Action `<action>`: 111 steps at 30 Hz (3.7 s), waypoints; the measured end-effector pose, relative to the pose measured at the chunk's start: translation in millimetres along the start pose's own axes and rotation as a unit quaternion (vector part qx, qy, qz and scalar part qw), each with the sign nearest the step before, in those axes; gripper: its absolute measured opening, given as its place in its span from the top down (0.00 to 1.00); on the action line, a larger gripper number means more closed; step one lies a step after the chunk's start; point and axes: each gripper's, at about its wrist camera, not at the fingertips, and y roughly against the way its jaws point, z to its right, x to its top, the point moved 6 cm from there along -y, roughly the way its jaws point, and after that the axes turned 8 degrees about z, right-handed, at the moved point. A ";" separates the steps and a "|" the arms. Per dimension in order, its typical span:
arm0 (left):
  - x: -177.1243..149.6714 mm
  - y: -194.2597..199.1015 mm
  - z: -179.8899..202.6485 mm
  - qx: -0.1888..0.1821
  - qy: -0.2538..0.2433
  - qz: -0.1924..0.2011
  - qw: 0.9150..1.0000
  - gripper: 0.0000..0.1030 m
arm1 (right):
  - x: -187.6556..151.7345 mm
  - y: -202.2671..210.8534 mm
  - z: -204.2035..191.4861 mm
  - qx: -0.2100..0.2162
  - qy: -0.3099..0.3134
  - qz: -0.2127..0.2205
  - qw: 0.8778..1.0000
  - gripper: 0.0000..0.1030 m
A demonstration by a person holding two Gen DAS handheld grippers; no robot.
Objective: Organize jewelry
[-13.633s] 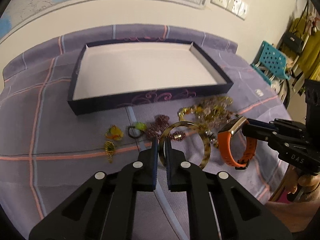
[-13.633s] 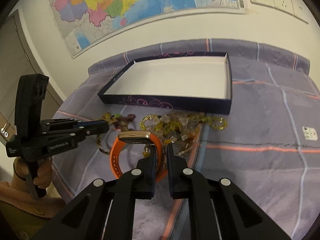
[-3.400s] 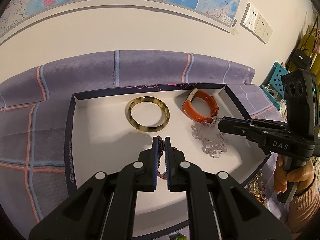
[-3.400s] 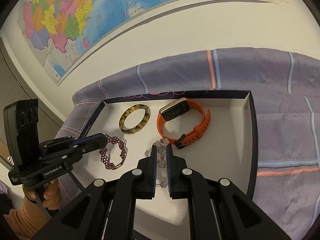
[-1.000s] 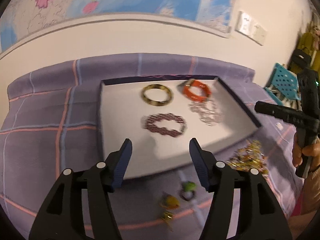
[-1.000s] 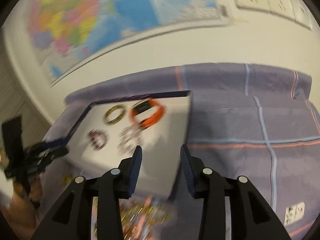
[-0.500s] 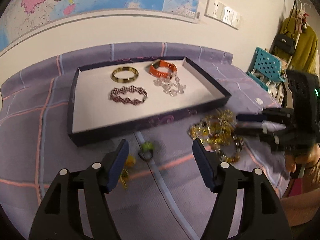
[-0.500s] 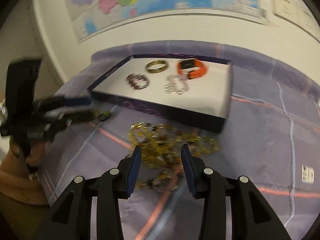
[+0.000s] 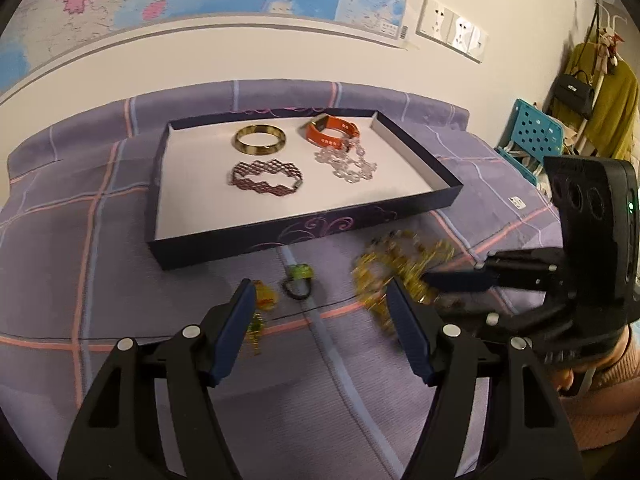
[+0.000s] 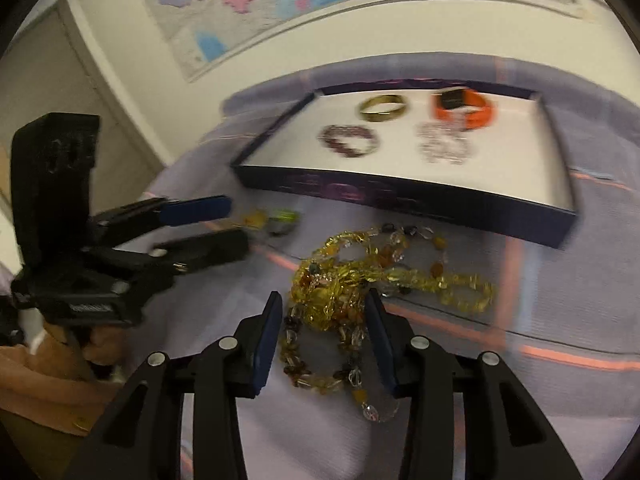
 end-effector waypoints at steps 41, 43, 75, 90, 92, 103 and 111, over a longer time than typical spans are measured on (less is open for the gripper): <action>-19.1 17.0 -21.9 -0.002 0.030 -0.004 1.000 0.36 | 54.4 63.2 5.6 0.009 -0.021 0.091 0.996 0.97; -18.3 16.7 -22.4 -0.002 0.030 -0.004 1.000 0.37 | 62.9 77.5 2.9 0.009 -0.019 0.111 0.994 0.97; -20.7 -8.9 -33.1 0.019 0.020 -0.046 0.999 0.73 | 18.6 66.4 66.3 -0.090 -0.050 0.058 0.993 0.94; -21.8 -7.2 -36.5 0.030 0.029 -0.049 0.998 0.87 | -8.9 16.5 51.5 -0.174 0.076 -0.022 0.982 0.22; -21.9 -6.8 -36.9 0.028 0.032 -0.048 0.998 0.87 | -8.5 16.3 48.6 -0.172 0.087 -0.022 0.981 0.27; -21.5 -4.1 -36.7 0.021 0.038 -0.046 0.998 0.97 | -1.0 35.7 67.7 -0.131 -0.002 0.012 0.991 0.88; -18.4 1.6 -36.5 0.017 0.040 -0.039 0.998 0.97 | 20.2 56.5 53.8 -0.086 -0.022 0.058 0.994 0.93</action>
